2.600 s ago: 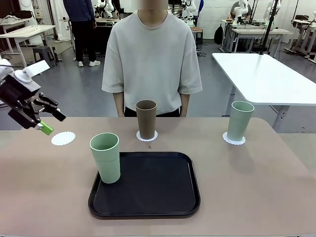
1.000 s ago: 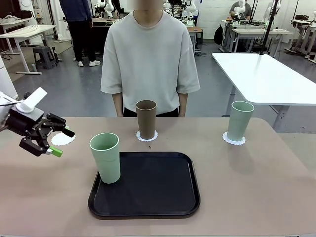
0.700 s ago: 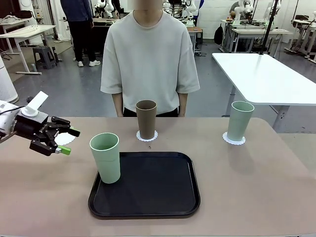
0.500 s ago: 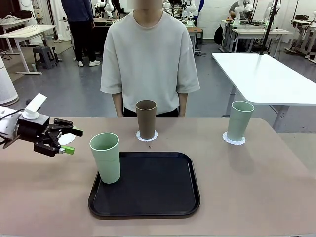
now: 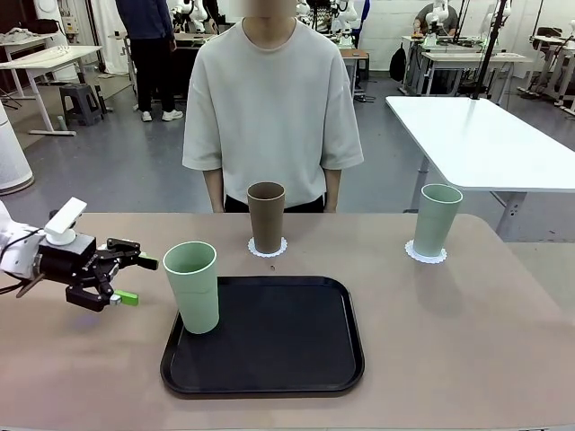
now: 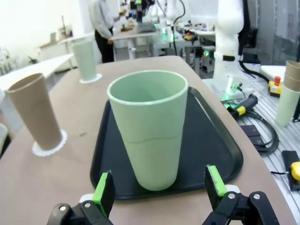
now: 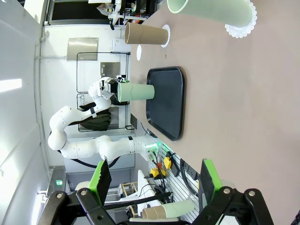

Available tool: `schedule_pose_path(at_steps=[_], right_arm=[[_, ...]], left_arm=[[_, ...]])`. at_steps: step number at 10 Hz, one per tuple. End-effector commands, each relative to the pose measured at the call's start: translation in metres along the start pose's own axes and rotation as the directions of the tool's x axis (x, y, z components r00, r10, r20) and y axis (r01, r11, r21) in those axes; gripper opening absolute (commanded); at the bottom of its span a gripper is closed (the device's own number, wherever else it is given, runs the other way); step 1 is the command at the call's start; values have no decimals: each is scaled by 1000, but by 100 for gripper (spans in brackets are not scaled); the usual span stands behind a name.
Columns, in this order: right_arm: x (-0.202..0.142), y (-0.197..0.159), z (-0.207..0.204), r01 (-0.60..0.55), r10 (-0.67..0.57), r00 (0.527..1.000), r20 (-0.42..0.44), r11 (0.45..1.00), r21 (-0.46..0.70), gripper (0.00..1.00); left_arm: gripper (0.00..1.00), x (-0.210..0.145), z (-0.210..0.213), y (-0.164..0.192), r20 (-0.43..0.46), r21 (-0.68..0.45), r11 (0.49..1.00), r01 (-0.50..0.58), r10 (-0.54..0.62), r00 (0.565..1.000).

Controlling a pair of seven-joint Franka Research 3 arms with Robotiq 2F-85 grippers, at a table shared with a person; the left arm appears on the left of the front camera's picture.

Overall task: Place coasters on the table and set cups on them.
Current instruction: Take one Reusable plastic cup from the Flat Tray and place it on a coaster set by the human.

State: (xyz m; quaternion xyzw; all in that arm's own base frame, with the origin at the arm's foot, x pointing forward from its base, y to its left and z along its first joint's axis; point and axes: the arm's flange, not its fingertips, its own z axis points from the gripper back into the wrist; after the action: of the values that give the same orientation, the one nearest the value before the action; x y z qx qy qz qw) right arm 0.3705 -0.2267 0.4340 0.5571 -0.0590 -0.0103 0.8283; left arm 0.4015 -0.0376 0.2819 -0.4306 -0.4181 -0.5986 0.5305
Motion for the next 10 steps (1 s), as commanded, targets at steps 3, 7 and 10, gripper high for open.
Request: schedule_pose_path(at_steps=[3, 7, 10], right_arm=[[-5, 2, -2, -4, 4, 1000, 0, 1000, 7, 100], [-5, 2, -2, -4, 4, 1000, 0, 1000, 7, 100], [-5, 2, -2, -4, 4, 1000, 0, 1000, 7, 100]], left_arm=[[100, -13, -18, -1, 15, 91, 994, 54, -55, 998], [100, -13, -35, 6, -34, 93, 996, 2, 1, 999], [100, -9, -39, 7, -54, 95, 995, -34, 40, 998]])
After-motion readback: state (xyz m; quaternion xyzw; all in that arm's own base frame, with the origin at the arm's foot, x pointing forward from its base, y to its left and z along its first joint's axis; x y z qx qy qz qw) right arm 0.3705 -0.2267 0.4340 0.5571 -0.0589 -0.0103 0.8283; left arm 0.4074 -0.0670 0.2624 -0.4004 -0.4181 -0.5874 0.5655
